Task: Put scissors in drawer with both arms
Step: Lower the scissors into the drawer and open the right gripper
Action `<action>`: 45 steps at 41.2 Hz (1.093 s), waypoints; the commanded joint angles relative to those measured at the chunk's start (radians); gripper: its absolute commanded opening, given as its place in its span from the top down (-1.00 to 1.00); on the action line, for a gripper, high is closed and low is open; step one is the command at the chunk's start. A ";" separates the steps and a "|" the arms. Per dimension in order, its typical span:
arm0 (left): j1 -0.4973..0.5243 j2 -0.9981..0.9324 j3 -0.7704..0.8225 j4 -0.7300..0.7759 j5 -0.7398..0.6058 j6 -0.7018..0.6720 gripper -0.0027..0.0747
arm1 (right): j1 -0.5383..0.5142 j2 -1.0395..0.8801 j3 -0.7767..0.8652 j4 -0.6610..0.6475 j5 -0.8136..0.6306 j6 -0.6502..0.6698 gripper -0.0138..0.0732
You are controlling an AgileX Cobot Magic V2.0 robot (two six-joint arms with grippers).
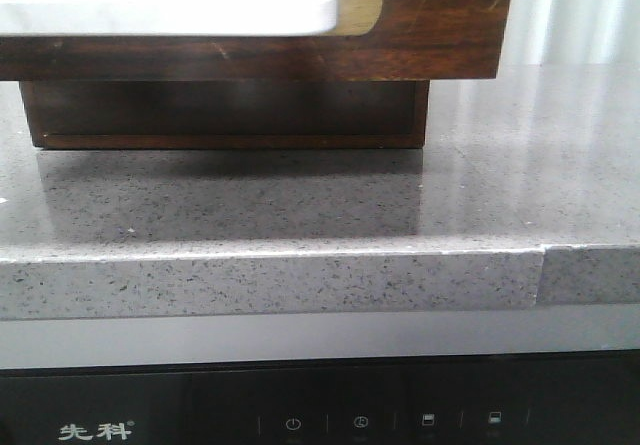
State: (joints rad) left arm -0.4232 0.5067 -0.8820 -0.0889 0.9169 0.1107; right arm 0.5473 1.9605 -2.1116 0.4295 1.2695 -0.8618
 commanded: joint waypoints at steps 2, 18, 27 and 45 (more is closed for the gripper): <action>-0.007 0.011 -0.029 -0.014 -0.075 -0.009 0.98 | -0.004 -0.054 -0.027 0.024 0.029 -0.010 -0.07; -0.007 0.011 -0.029 -0.014 -0.075 -0.009 0.98 | -0.005 -0.077 -0.030 0.015 0.037 0.028 -0.14; -0.007 0.011 -0.029 -0.014 -0.075 -0.009 0.98 | -0.005 -0.189 -0.032 -0.159 0.031 0.212 -0.10; -0.007 0.011 -0.029 -0.014 -0.075 -0.009 0.98 | -0.005 -0.631 0.167 -0.440 -0.004 0.768 -0.10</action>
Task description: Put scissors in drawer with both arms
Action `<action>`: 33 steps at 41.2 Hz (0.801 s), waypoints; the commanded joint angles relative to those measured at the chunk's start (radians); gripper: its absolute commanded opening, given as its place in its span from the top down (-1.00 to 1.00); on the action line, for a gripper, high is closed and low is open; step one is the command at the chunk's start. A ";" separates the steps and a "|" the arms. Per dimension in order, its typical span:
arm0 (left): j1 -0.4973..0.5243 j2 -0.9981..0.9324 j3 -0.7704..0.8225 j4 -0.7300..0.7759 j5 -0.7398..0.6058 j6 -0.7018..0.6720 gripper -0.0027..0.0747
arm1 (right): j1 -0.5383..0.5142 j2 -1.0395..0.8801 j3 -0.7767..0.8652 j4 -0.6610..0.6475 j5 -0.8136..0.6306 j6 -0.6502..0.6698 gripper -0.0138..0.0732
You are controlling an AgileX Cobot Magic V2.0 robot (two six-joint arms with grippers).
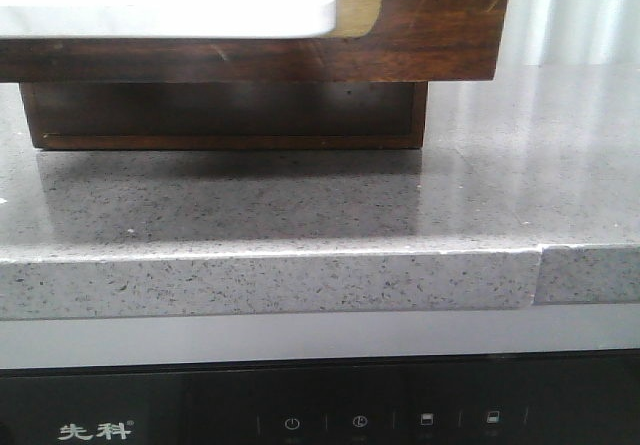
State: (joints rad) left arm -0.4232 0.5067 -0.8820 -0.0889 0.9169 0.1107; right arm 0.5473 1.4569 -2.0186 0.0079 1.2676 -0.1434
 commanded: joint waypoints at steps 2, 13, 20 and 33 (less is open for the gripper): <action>-0.007 0.011 -0.029 -0.014 -0.075 -0.009 0.98 | -0.005 -0.199 0.158 -0.018 -0.048 0.062 -0.10; -0.007 0.011 -0.029 -0.014 -0.075 -0.009 0.98 | -0.005 -0.562 0.616 -0.020 -0.246 0.116 -0.10; -0.007 0.011 -0.029 -0.014 -0.075 -0.009 0.98 | -0.005 -0.748 0.820 -0.041 -0.272 0.158 -0.10; -0.007 0.011 -0.029 -0.014 -0.075 -0.009 0.98 | -0.005 -0.990 1.034 -0.050 -0.285 0.180 -0.10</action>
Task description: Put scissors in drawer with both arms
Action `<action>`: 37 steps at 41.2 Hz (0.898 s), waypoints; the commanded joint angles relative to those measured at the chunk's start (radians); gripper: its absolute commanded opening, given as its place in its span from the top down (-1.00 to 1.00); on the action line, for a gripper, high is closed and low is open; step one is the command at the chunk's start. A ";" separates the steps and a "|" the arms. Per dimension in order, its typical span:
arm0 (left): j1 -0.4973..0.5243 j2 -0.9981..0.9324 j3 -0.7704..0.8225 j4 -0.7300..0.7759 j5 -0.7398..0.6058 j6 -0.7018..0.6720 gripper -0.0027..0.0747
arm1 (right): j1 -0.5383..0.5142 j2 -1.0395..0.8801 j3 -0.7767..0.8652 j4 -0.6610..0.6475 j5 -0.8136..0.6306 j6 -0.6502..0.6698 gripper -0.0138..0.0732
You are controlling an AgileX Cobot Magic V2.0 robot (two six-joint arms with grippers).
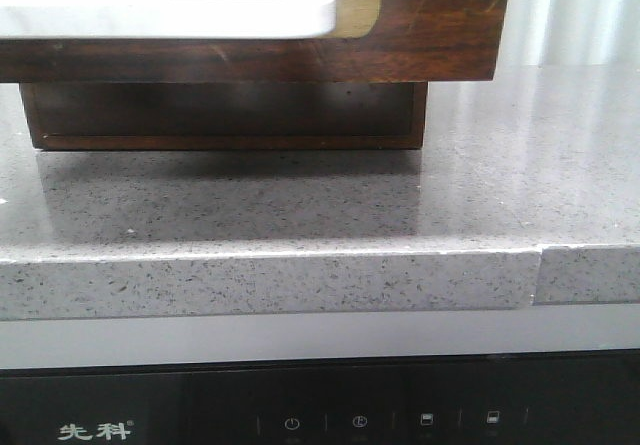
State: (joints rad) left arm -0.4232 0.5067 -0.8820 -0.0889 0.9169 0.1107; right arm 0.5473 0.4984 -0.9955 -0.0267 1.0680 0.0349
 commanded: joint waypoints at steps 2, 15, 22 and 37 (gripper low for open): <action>-0.007 0.011 -0.029 -0.014 -0.075 -0.009 0.98 | -0.005 -0.049 0.025 -0.015 -0.085 0.001 -0.10; -0.007 0.011 -0.029 -0.014 -0.076 -0.009 0.98 | -0.005 -0.061 0.033 -0.014 -0.099 0.001 -0.10; -0.007 0.011 -0.029 -0.020 -0.076 -0.009 0.98 | -0.005 -0.061 0.033 -0.014 -0.125 -0.027 -0.10; -0.007 0.011 -0.029 -0.020 -0.076 -0.009 0.98 | -0.005 -0.061 0.033 -0.014 -0.138 -0.035 0.57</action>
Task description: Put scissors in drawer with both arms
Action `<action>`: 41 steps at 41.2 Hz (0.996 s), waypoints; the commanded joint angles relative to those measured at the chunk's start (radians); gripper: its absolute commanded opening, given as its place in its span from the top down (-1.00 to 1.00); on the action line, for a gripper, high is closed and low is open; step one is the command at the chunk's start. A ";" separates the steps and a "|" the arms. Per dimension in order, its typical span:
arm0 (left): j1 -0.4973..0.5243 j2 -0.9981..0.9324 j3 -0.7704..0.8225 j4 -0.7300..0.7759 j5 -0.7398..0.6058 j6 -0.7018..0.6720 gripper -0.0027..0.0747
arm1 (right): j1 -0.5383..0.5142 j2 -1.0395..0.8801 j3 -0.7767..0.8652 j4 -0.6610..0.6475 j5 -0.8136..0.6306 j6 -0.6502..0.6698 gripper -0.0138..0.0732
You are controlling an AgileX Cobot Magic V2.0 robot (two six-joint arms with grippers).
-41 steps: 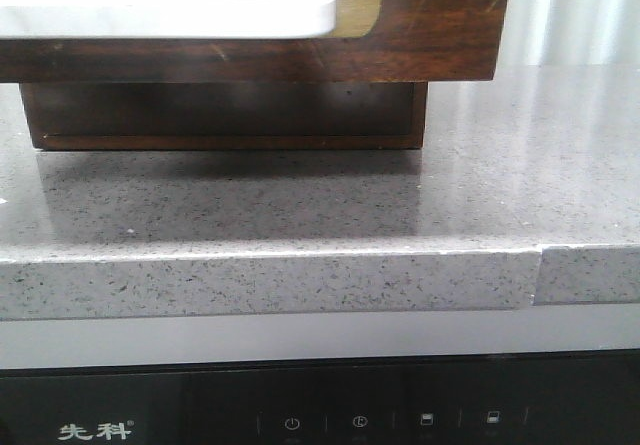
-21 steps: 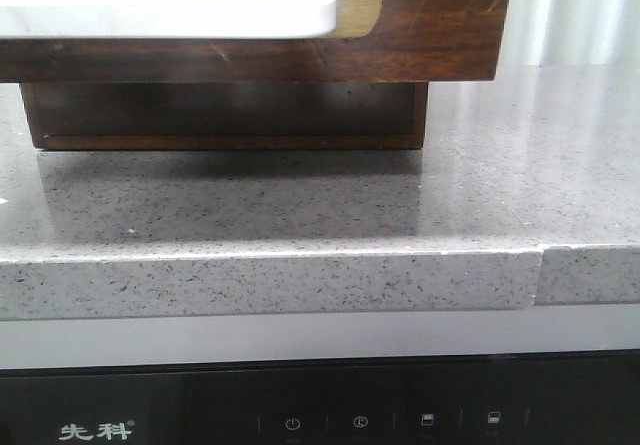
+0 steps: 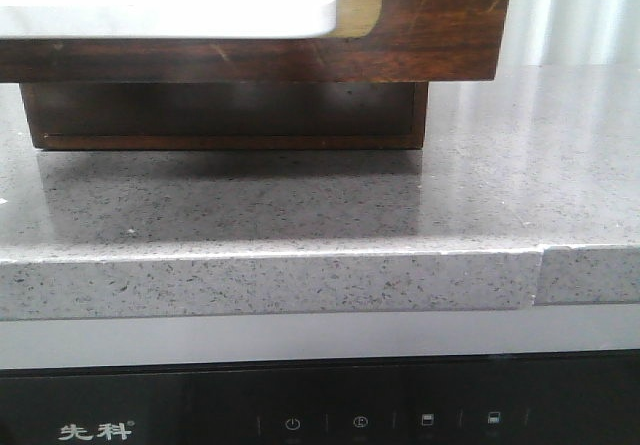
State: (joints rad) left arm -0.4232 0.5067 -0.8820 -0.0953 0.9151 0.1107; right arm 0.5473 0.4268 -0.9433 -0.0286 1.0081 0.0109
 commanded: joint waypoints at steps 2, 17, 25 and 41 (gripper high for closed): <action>-0.007 0.011 -0.029 -0.014 -0.072 -0.009 0.98 | -0.005 0.010 -0.020 -0.012 -0.078 -0.011 0.73; -0.007 0.011 -0.029 -0.014 -0.074 -0.009 0.98 | -0.005 0.010 -0.020 -0.014 -0.072 -0.011 0.84; -0.007 0.011 -0.029 -0.014 -0.074 -0.009 0.98 | -0.005 0.010 -0.020 -0.014 -0.072 -0.011 0.84; 0.162 -0.085 0.067 -0.003 -0.102 -0.009 0.98 | -0.005 0.010 -0.020 -0.014 -0.072 -0.011 0.84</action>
State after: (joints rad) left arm -0.3191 0.4576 -0.8283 -0.0996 0.9047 0.1107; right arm 0.5473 0.4268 -0.9433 -0.0308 1.0081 0.0092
